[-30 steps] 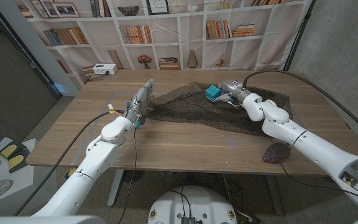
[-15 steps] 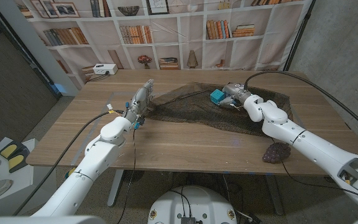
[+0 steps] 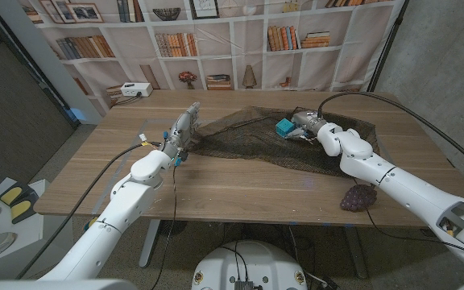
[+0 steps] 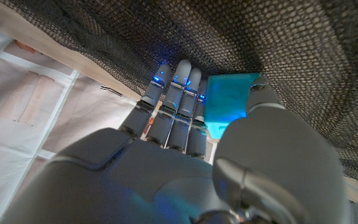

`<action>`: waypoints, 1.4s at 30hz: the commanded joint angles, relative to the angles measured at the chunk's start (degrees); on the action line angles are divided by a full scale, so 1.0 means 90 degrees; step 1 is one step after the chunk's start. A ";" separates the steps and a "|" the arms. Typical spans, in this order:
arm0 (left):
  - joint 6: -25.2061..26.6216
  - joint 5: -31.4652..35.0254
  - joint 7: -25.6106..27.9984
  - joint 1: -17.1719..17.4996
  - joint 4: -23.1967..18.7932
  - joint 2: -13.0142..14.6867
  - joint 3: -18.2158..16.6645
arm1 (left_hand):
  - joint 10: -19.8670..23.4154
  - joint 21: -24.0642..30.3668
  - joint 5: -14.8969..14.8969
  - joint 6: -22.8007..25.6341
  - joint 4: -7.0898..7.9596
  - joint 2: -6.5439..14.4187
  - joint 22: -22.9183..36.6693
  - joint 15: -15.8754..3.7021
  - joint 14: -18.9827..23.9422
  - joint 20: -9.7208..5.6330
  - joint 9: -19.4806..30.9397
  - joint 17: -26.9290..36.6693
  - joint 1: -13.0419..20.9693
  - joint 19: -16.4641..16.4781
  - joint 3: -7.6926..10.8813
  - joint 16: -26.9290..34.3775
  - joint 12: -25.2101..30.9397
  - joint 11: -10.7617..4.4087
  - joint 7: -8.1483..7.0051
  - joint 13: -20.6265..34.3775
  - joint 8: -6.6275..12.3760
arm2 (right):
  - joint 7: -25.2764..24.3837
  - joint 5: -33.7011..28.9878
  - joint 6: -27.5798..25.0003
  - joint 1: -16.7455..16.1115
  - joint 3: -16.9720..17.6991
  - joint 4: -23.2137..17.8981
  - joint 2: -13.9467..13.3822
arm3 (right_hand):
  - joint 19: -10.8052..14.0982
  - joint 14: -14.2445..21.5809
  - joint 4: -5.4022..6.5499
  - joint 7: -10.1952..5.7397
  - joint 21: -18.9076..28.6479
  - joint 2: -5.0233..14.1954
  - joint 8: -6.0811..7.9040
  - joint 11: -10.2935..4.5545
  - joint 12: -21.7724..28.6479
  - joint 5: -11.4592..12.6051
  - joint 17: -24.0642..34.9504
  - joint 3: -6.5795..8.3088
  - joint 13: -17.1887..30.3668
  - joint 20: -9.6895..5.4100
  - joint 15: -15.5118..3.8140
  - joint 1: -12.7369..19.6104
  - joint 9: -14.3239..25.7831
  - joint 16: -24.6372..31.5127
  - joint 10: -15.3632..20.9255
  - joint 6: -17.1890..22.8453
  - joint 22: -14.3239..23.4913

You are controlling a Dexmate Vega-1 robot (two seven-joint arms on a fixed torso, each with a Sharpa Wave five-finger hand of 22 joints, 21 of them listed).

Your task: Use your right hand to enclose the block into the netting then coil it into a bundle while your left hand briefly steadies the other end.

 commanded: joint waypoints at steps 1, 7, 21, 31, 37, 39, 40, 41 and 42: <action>0.0037 -0.0017 -0.0023 -0.0042 0.0044 -0.0009 0.0016 | -0.0520 -0.0034 0.0057 -0.0344 0.0002 -0.0022 0.0035 0.0032 -0.0413 0.0028 0.0035 0.0028 0.0055 -0.0006 -0.0003 0.0017 0.0017 0.0050 -0.0025 0.0009 0.0016 | 0.0357 -0.0053 -0.0412 0.0007 -0.0003 -0.0040 0.0017 | -0.0420 -0.0350 0.0498 -0.0082 -0.0094 0.0827 -0.0709 -0.0006 -0.0579 -0.0037 -0.0120 0.0333 -0.0259 0.0108 -0.0328 0.0469 -0.0104 -0.0366 -0.0880 -0.1199 -0.0022; 0.0027 -0.0038 -0.0034 -0.0020 0.0051 -0.0006 0.0000 | -0.0525 -0.0034 0.0057 -0.0348 0.0001 -0.0021 0.0036 0.0036 -0.0413 0.0029 0.0035 0.0028 0.0057 -0.0005 -0.0006 0.0017 0.0015 0.0050 -0.0025 0.0009 0.0014 | 0.0639 0.0014 -0.0568 0.0002 0.0051 -0.0139 -0.0012 | -0.1047 -0.1110 0.0584 -0.0097 -0.0330 0.0553 -0.1194 -0.0090 -0.1286 -0.0032 -0.0197 0.0126 -0.0458 0.0275 -0.0185 -0.0143 -0.0089 -0.0784 -0.1926 -0.2471 -0.0033; -0.0043 -0.0057 -0.0081 0.0023 0.0022 0.0022 -0.0026 | -0.0526 -0.0036 0.0057 -0.0349 0.0000 -0.0018 0.0036 0.0046 -0.0411 0.0029 0.0035 0.0028 0.0059 -0.0001 -0.0012 0.0017 0.0014 0.0047 -0.0029 0.0009 0.0013 | 0.1091 0.0579 -0.0379 -0.0097 0.0339 -0.0376 -0.0193 | -0.1899 -0.1862 0.0693 -0.0151 -0.0704 -0.0006 -0.1183 -0.0124 -0.1744 0.0041 -0.0228 -0.0301 -0.0527 0.0547 0.0026 -0.0905 -0.0082 -0.1130 -0.2575 -0.3229 -0.0028; -0.0086 -0.0069 -0.0102 0.0039 0.0019 0.0023 -0.0034 | -0.0518 -0.0037 0.0057 -0.0352 -0.0002 -0.0017 0.0036 0.0043 -0.0410 0.0028 0.0035 0.0028 0.0060 0.0002 -0.0017 0.0018 0.0017 0.0053 -0.0030 0.0009 0.0012 | 0.0743 0.1318 0.0000 -0.0471 0.0923 -0.0585 -0.0269 | -0.2485 -0.2630 0.0785 -0.0101 -0.0982 -0.0132 -0.1169 0.0008 -0.2007 0.0153 -0.0206 -0.0470 -0.0509 0.0590 0.0258 -0.1350 -0.0078 -0.1433 -0.3047 -0.3541 -0.0014; -0.0112 -0.0059 -0.0100 0.0029 0.0031 0.0017 -0.0032 | -0.0512 -0.0037 0.0057 -0.0353 -0.0003 -0.0017 0.0036 0.0040 -0.0408 0.0031 0.0035 0.0028 0.0062 0.0006 -0.0021 0.0018 0.0019 0.0048 -0.0030 0.0009 0.0011 | -0.0260 0.1838 0.0625 -0.0985 0.1505 -0.0739 -0.0134 | -0.2711 -0.3104 0.0805 -0.0045 -0.1081 -0.0096 -0.1154 -0.0012 -0.2121 0.0212 -0.0158 -0.0530 -0.0488 0.0599 0.0372 -0.1507 -0.0074 -0.1582 -0.3316 -0.3662 0.0005; -0.0114 -0.0065 -0.0102 0.0023 0.0039 0.0012 -0.0032 | -0.0512 -0.0038 0.0057 -0.0354 -0.0004 -0.0017 0.0036 0.0046 -0.0411 0.0027 0.0035 0.0028 0.0062 0.0005 -0.0022 0.0017 0.0019 0.0049 -0.0031 0.0009 0.0011 | -0.0594 0.1807 0.0767 -0.1102 0.1586 -0.0810 -0.0078 | -0.2844 -0.3259 0.0733 -0.0035 -0.1136 -0.0011 -0.1146 -0.0042 -0.2164 0.0239 -0.0147 -0.0471 -0.0481 0.0617 0.0377 -0.1407 -0.0072 -0.1627 -0.3429 -0.3694 0.0010; -0.0118 -0.0069 -0.0115 0.0019 0.0048 0.0014 -0.0030 | -0.0515 -0.0038 0.0057 -0.0357 -0.0004 -0.0017 0.0036 0.0046 -0.0412 0.0029 0.0035 0.0028 0.0063 0.0006 -0.0022 0.0017 0.0017 0.0053 -0.0030 0.0009 0.0010 | -0.0840 0.1783 0.0904 -0.1169 0.1624 -0.0867 -0.0035 | -0.2875 -0.3314 0.0716 -0.0028 -0.1150 0.0001 -0.1152 -0.0068 -0.2184 0.0240 -0.0141 -0.0466 -0.0478 0.0619 0.0397 -0.1394 -0.0071 -0.1642 -0.3484 -0.3728 0.0012; -0.0117 -0.0069 -0.0116 0.0019 0.0050 0.0015 -0.0030 | -0.0511 -0.0038 0.0057 -0.0355 -0.0004 -0.0017 0.0036 0.0046 -0.0412 0.0033 0.0035 0.0028 0.0063 0.0005 -0.0022 0.0017 0.0019 0.0051 -0.0031 0.0009 0.0011 | -0.0951 0.1747 0.0973 -0.1193 0.1633 -0.0895 -0.0017 | -0.2897 -0.3345 0.0698 -0.0026 -0.1159 0.0030 -0.1157 -0.0092 -0.2206 0.0244 -0.0135 -0.0451 -0.0476 0.0626 0.0397 -0.1371 -0.0071 -0.1647 -0.3543 -0.3758 0.0013; -0.0116 -0.0072 -0.0110 0.0022 0.0051 0.0010 -0.0032 | -0.0514 -0.0039 0.0057 -0.0355 -0.0004 -0.0016 0.0036 0.0046 -0.0410 0.0034 0.0035 0.0028 0.0063 0.0005 -0.0023 0.0017 0.0018 0.0056 -0.0031 0.0009 0.0011 | -0.0913 0.1785 0.1053 -0.1177 0.1636 -0.0911 -0.0016 | -0.2900 -0.3343 0.0689 -0.0022 -0.1161 0.0039 -0.1159 -0.0092 -0.2210 0.0246 -0.0133 -0.0443 -0.0475 0.0622 0.0397 -0.1358 -0.0070 -0.1644 -0.3553 -0.3771 0.0014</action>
